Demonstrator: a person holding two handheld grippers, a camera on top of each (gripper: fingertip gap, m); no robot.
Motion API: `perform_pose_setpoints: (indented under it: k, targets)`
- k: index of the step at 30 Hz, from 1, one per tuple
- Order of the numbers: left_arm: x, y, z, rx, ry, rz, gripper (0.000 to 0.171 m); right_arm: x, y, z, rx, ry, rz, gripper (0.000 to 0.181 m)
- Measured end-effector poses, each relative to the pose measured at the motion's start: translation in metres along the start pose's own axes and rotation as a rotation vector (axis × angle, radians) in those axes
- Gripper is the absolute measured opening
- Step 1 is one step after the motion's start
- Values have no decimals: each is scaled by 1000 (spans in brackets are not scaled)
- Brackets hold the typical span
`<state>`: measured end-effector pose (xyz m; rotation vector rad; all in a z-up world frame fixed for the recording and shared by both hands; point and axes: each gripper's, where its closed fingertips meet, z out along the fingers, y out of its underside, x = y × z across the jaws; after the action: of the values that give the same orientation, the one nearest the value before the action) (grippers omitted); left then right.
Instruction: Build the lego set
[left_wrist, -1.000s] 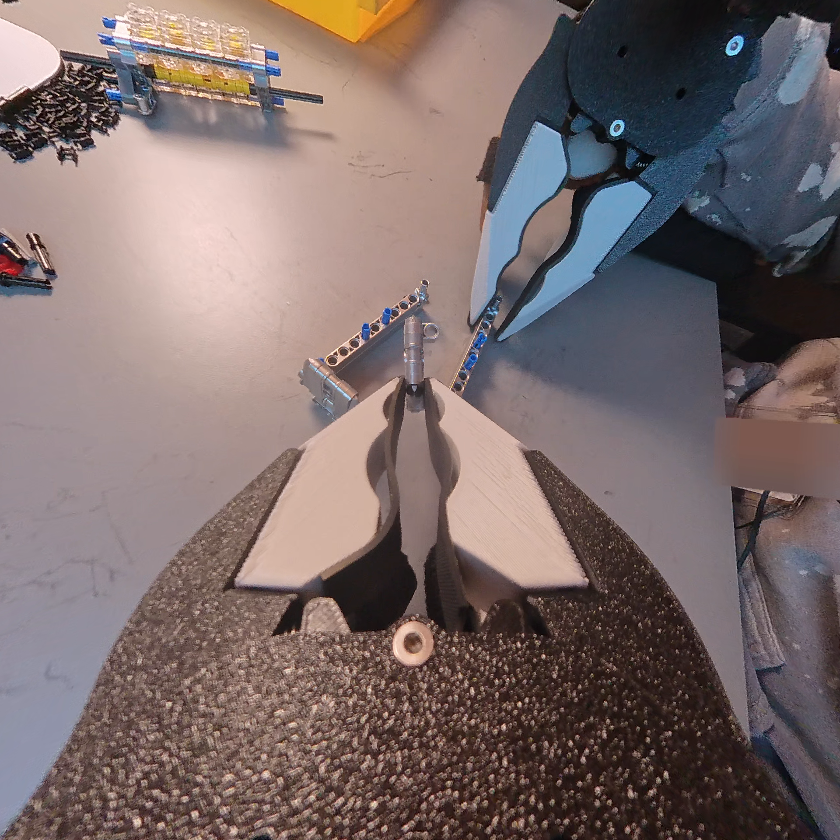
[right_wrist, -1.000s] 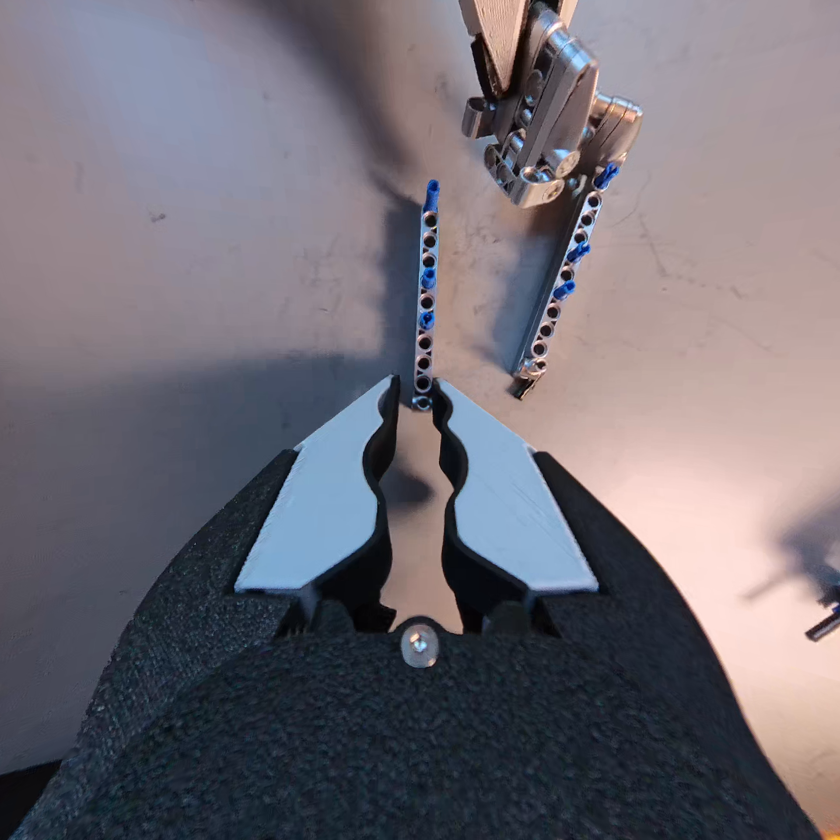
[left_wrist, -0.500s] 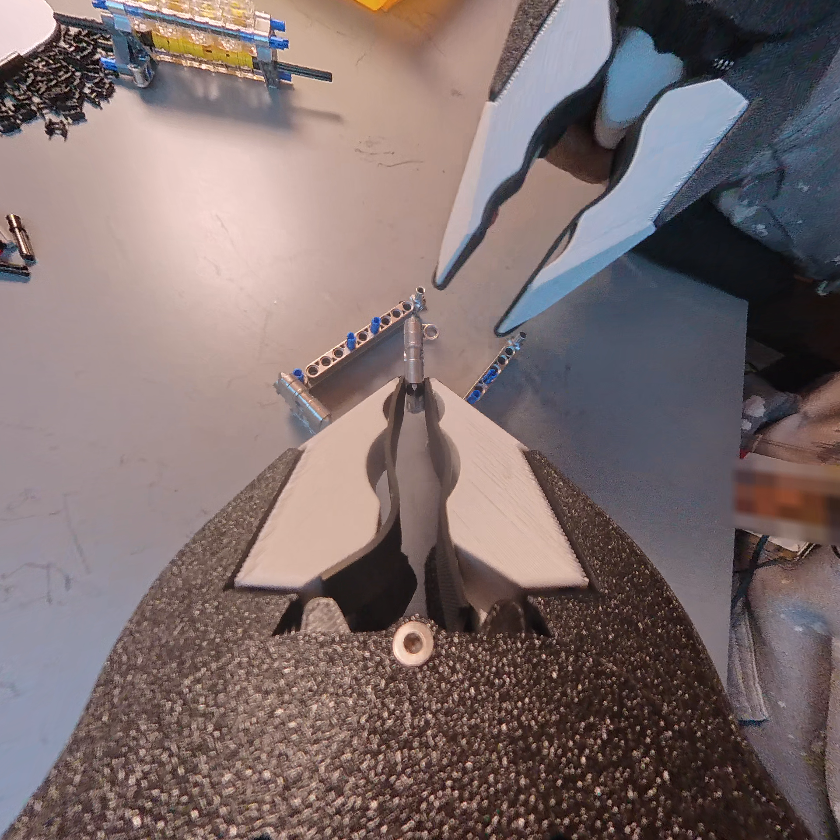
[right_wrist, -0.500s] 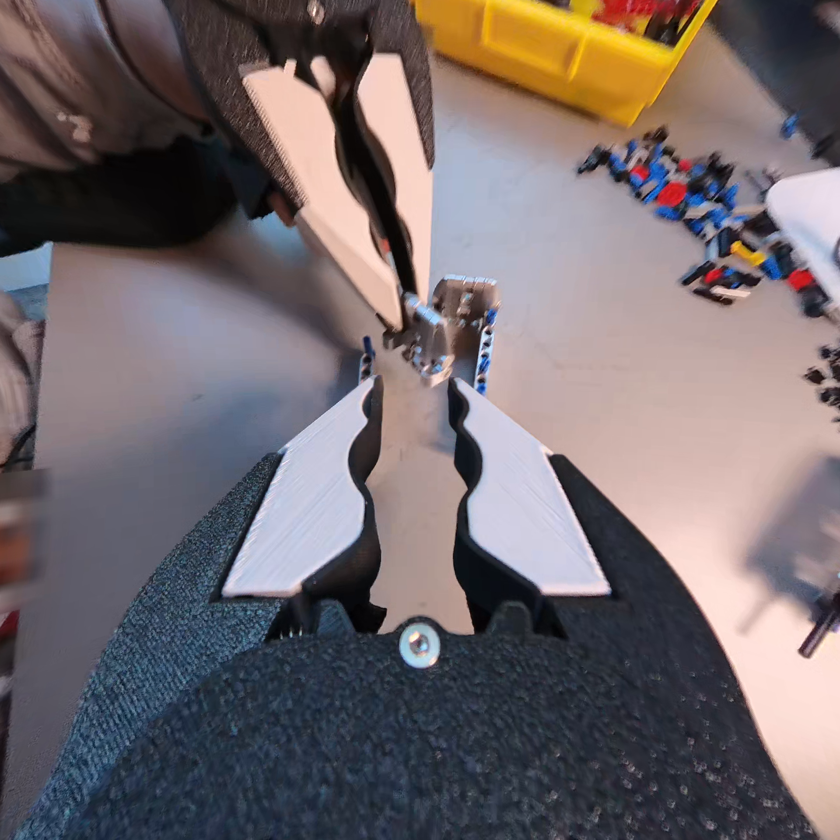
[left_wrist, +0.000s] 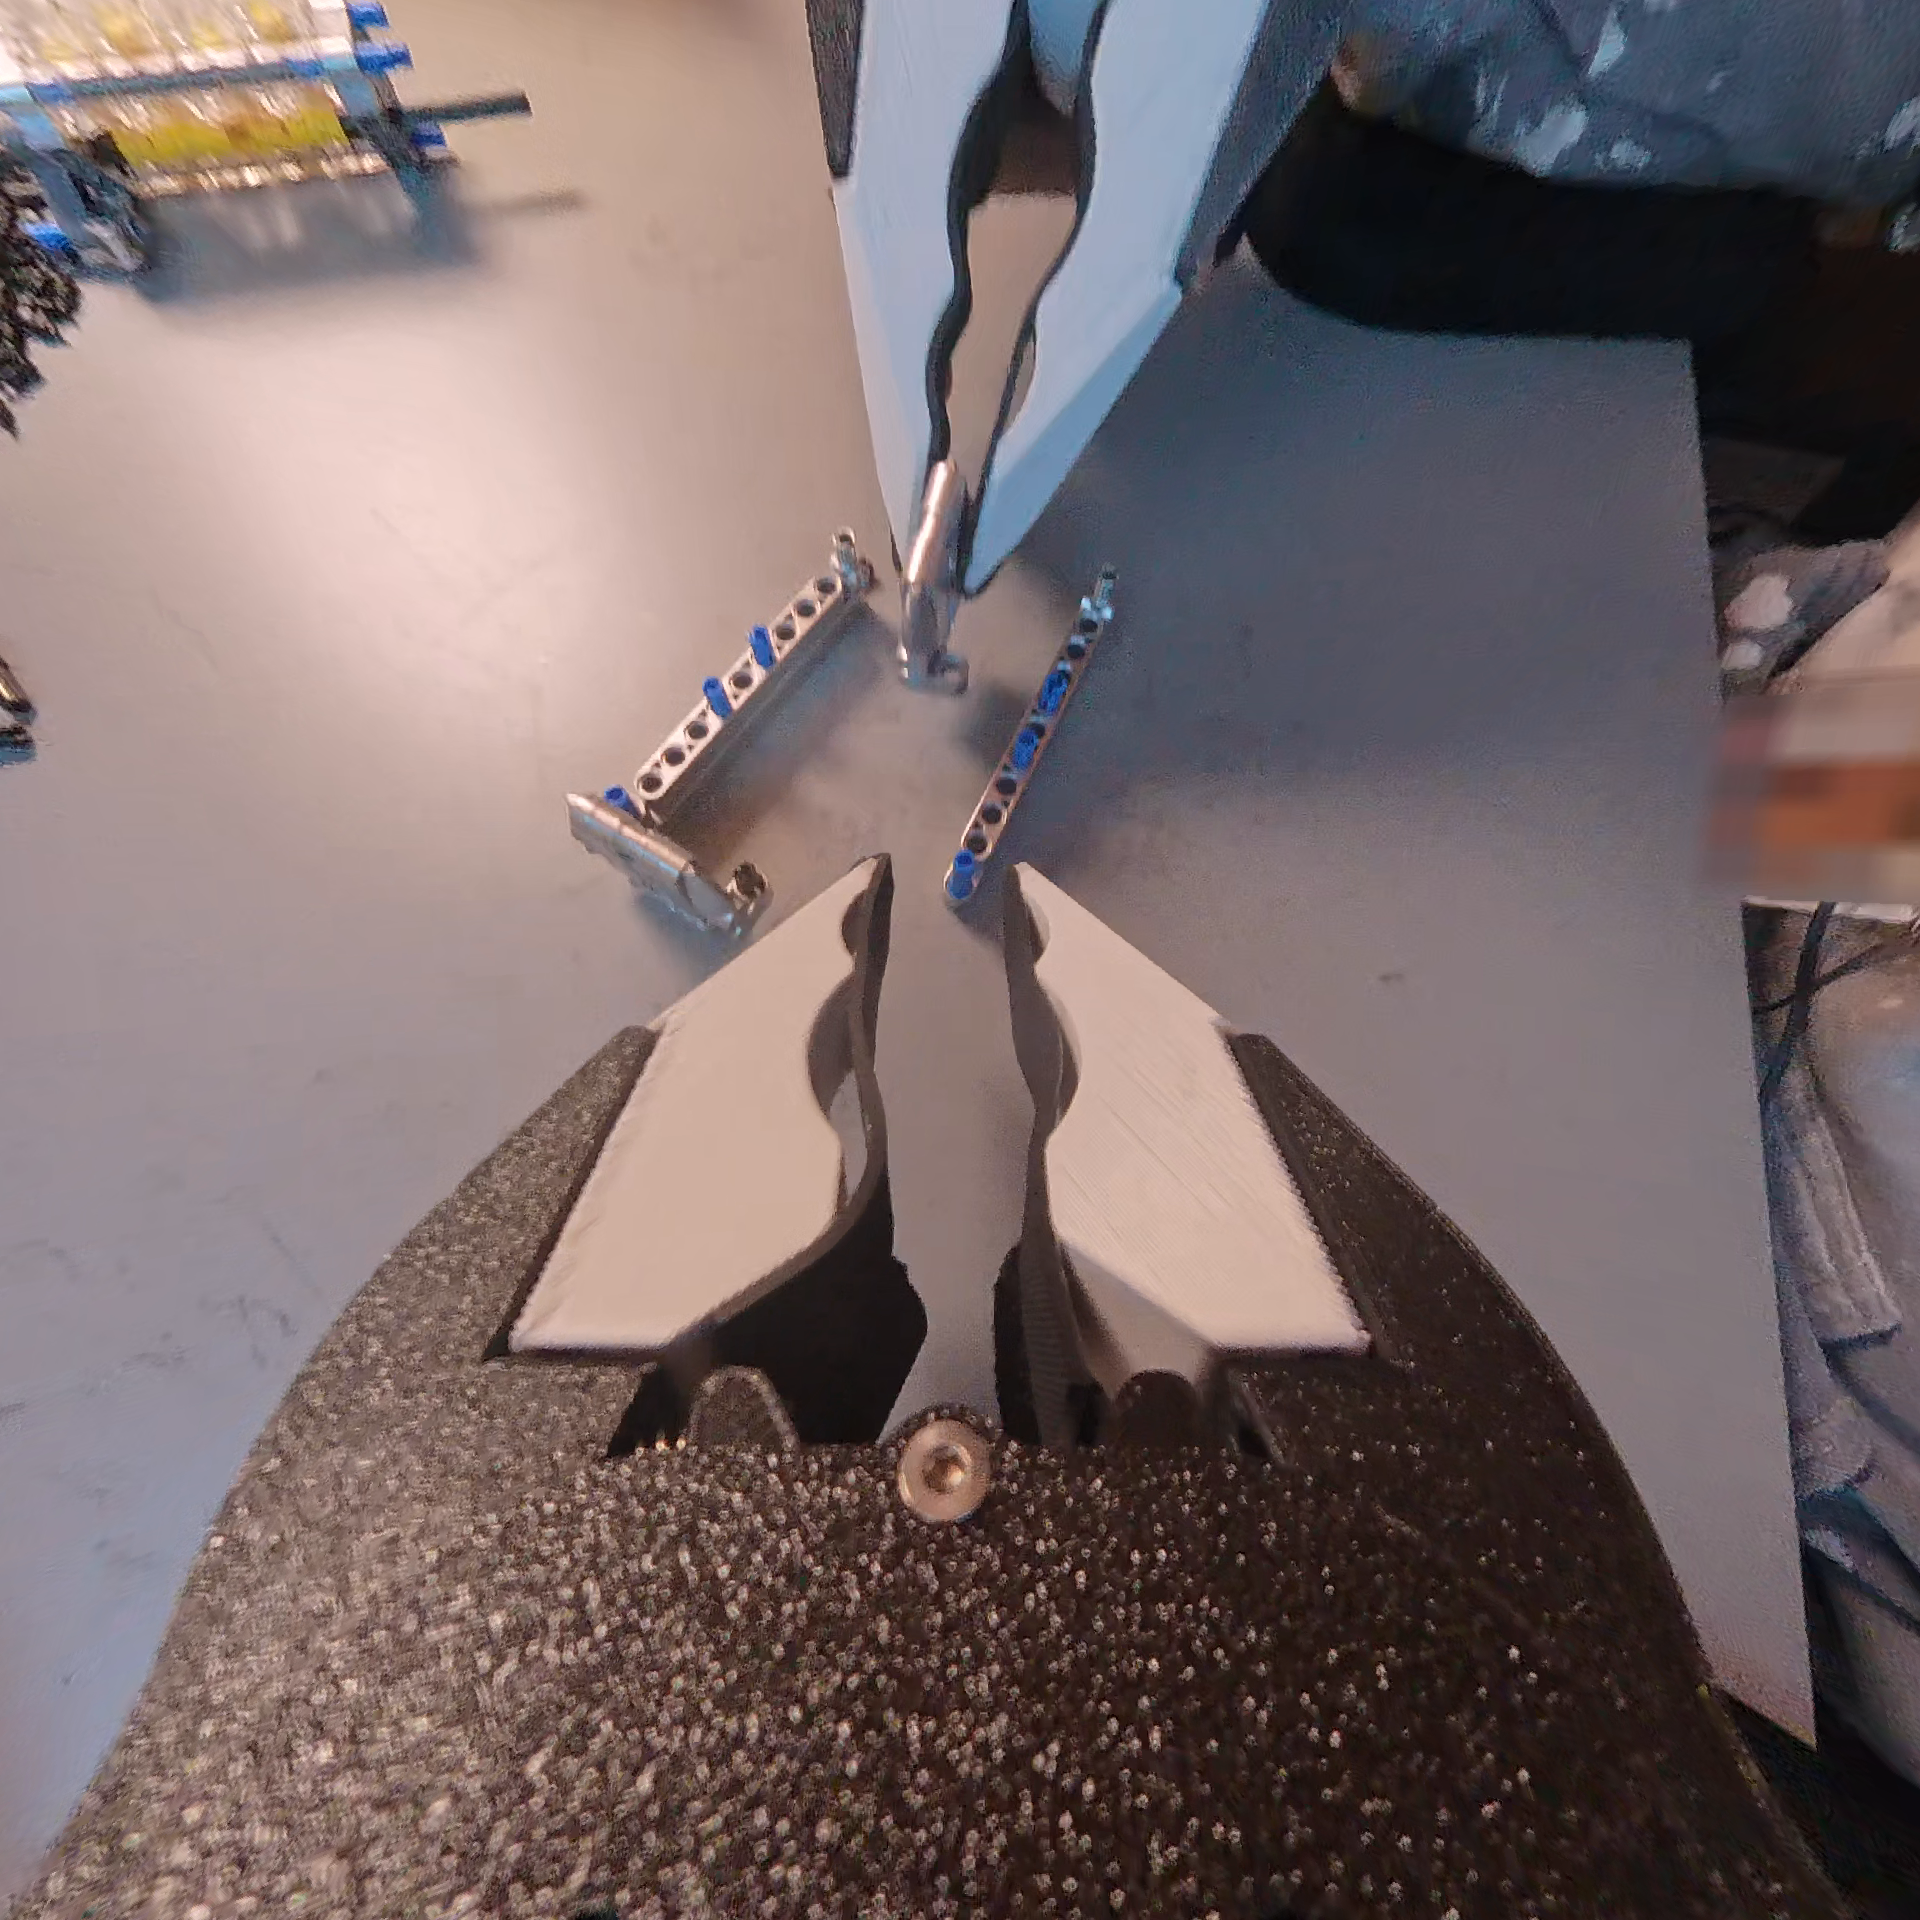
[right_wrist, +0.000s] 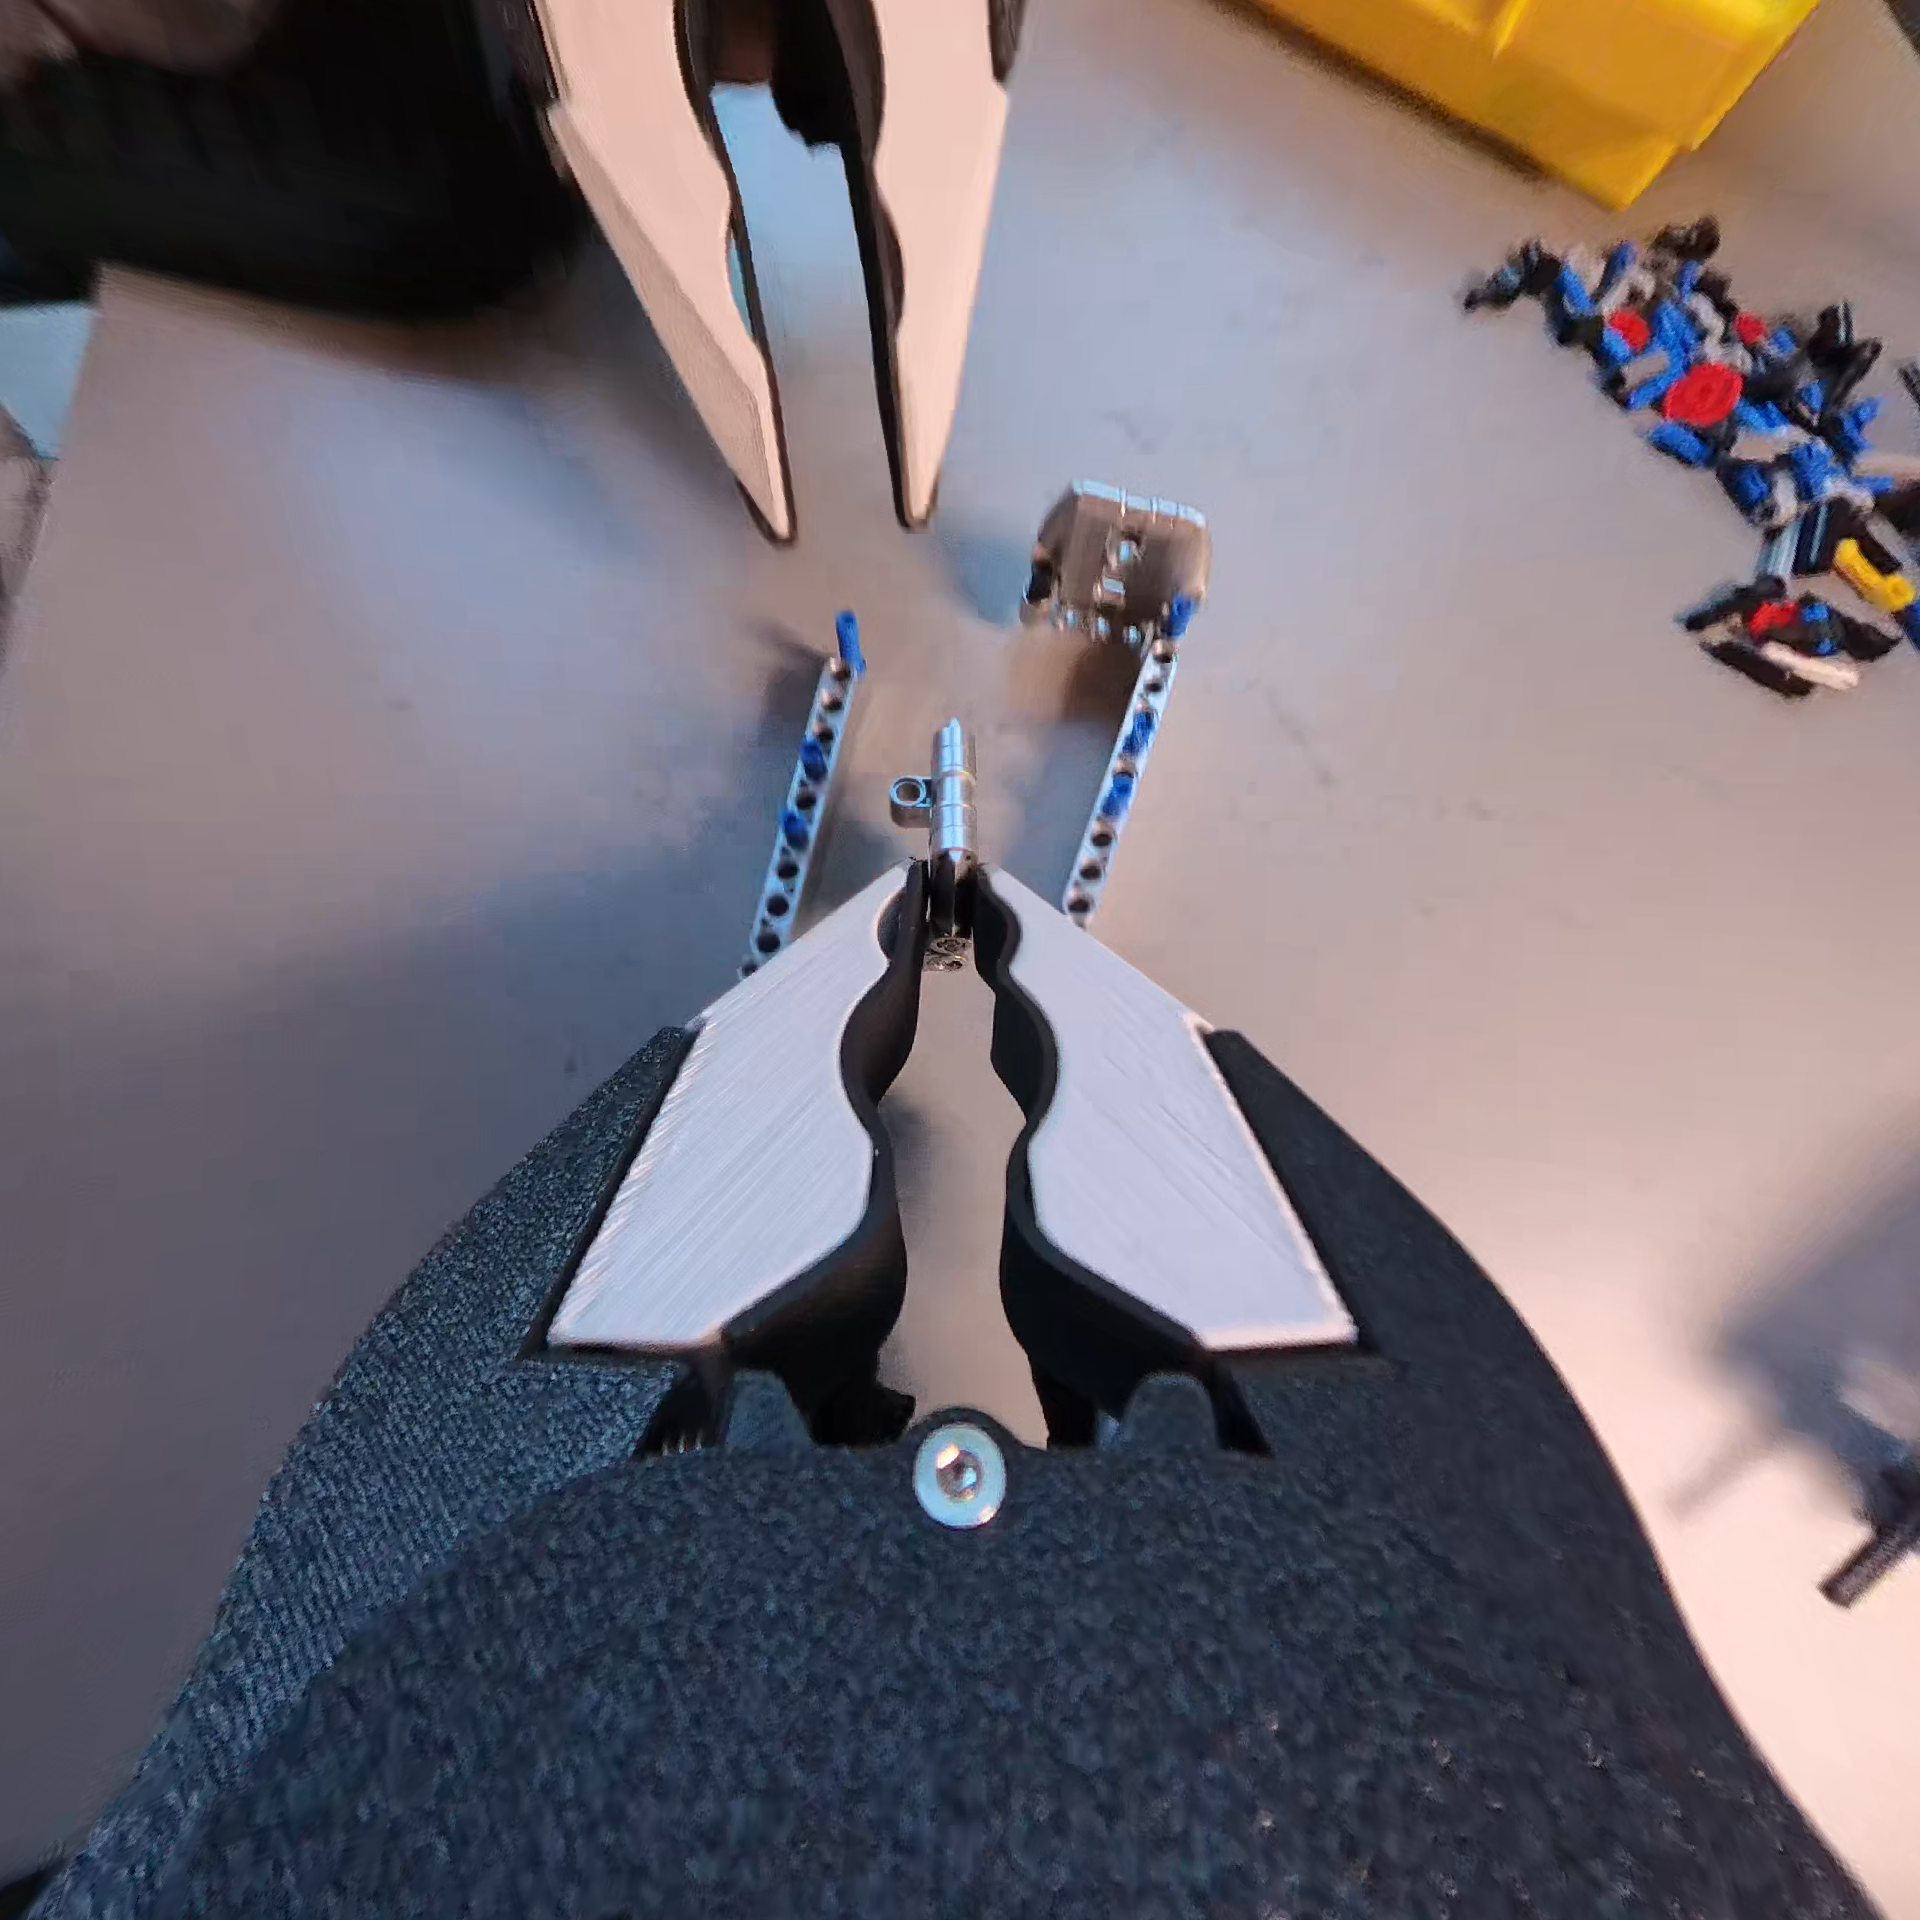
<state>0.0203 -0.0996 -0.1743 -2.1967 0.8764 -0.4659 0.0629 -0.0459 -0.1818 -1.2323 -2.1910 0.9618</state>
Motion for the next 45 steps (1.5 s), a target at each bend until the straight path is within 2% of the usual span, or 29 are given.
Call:
perform_pose_setpoints:
  k: [3,6,12,16,19,24,26,34,45]
  targets:
    - [0,16,9,-81,12,2,17,-10,22,-3,-81,-76,1,6]
    - [-1,21,22,-110,-3,17,16,-29,22,-4,-80,-171,-26,6]
    - [1,8,40,-53,-14,27,9,-59,15,1,-76,-276,-86,6]
    - [10,2,49,-30,8,64,7,-68,14,2,-77,-301,-104,6]
    - [17,-1,53,-21,32,77,6,-58,11,-10,-44,-278,-79,6]
    - [20,-2,52,-19,45,82,6,-17,-10,-27,108,-114,6,6]
    - [14,-6,46,12,37,50,6,-7,-12,-25,115,-67,29,6]
    - [0,-29,30,171,30,-76,13,-7,-6,-8,56,-54,74,6]
    - [0,-34,34,198,30,-63,9,-13,-3,0,22,-63,47,7]
